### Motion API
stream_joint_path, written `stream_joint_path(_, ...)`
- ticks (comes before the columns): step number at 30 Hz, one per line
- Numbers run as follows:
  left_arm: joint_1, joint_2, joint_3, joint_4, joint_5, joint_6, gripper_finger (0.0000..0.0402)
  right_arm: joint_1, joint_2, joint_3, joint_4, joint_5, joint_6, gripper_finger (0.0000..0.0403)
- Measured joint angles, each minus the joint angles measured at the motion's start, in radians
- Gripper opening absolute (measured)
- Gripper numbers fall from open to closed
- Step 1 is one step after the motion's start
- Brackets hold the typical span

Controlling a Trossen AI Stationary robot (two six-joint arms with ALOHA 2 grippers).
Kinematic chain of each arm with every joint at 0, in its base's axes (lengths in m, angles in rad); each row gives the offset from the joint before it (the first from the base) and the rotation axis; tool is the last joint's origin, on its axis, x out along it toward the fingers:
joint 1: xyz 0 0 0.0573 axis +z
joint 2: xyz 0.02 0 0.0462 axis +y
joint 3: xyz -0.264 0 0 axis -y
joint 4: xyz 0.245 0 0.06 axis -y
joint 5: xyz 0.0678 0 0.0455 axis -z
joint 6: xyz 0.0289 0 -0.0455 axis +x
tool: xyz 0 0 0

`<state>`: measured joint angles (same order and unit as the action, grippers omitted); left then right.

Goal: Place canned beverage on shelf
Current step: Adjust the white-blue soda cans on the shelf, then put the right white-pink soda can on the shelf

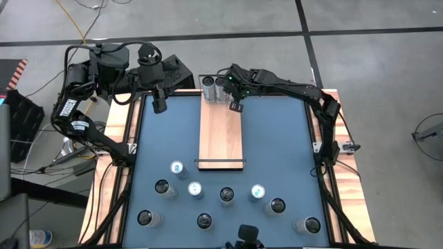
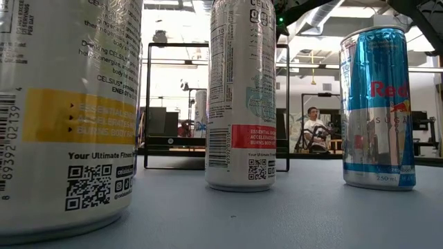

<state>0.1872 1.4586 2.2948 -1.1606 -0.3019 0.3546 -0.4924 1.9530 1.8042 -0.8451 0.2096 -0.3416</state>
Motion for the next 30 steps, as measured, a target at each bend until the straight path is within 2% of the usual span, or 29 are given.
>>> stream_joint_path(5, 0.0, 0.0, 0.0, 0.0, 0.0, -0.002, 0.0232, 0.02, -0.004, 0.009, -0.002, 0.0, -0.004, 0.0)
stream_joint_path(10, 0.0, 0.0, 0.0, 0.0, 0.002, -0.008, 0.0232, 0.049, -0.004, 0.103, -0.082, 0.0, -0.005, 0.0)
stream_joint_path(15, 0.0, 0.0, 0.0, -0.001, 0.066, -0.047, 0.0232, 0.098, -0.004, 0.323, -0.34, -0.014, -0.007, 0.0)
stream_joint_path(20, 0.0, 0.0, 0.0, -0.031, 0.144, -0.084, 0.0232, 0.164, -0.012, 0.556, -0.631, -0.091, 0.012, 0.0)
stream_joint_path(26, -0.039, -0.003, 0.0, -0.058, 0.218, -0.152, 0.0232, 0.278, -0.187, 0.442, -0.732, -0.207, 0.126, 0.0)
stream_joint_path(30, -0.102, -0.01, 0.001, -0.123, 0.22, -0.191, 0.0232, 0.367, -0.289, 0.387, -0.711, -0.23, 0.294, 0.0)
